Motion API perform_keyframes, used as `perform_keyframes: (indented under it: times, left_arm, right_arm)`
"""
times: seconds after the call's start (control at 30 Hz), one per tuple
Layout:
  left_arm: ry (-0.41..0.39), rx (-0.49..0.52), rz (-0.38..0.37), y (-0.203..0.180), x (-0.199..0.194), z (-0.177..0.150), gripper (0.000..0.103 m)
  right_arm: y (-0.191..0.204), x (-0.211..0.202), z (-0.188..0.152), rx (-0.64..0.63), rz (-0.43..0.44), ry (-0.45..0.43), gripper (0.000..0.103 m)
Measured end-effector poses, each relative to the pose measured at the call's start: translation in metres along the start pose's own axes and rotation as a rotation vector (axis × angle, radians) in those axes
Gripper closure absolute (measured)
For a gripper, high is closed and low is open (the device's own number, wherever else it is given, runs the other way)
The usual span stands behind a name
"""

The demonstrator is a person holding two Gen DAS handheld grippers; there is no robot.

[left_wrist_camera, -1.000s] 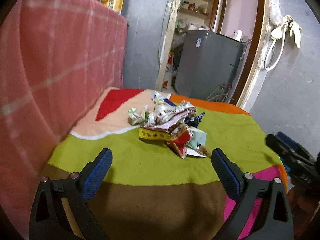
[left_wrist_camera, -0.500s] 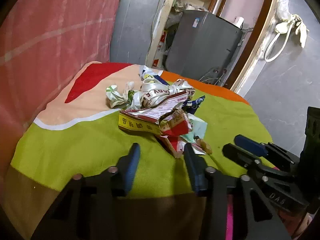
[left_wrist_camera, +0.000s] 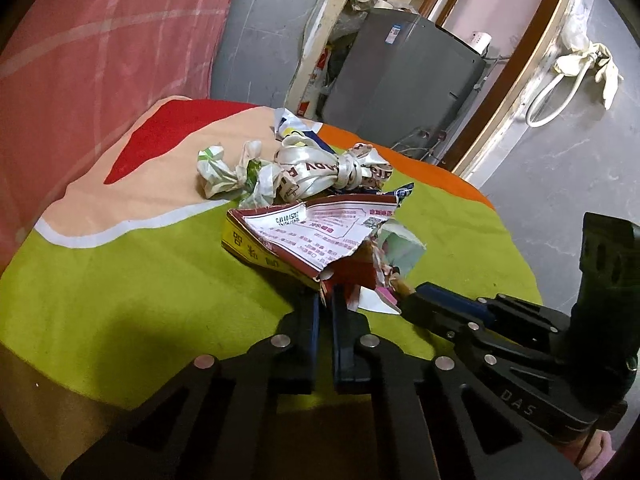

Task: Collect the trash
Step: 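Grasp the red snack wrapper with the left tool while the right tool grasps a small brown piece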

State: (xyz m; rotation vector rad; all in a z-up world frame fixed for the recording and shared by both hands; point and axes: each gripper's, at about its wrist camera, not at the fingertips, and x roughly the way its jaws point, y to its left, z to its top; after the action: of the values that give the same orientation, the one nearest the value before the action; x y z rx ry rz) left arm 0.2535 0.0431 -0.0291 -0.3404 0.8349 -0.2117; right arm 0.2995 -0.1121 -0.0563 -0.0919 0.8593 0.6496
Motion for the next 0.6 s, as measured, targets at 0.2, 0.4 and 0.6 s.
perform_keyframes:
  times: [0.2, 0.4, 0.6]
  left_arm:
    - [-0.001, 0.01, 0.008, -0.011, -0.008, -0.003, 0.103]
    - [-0.023, 0.023, 0.008, -0.021, -0.021, -0.012, 0.103]
    - [-0.087, 0.085, -0.005, -0.05, -0.036, -0.022, 0.103]
  right_arm:
    - [0.003, -0.005, -0.003, -0.002, 0.001, -0.02, 0.095]
    - [0.001, -0.031, -0.014, 0.024, -0.002, -0.104, 0.095]
    - [-0.001, -0.074, -0.03, 0.035, -0.05, -0.245, 0.095]
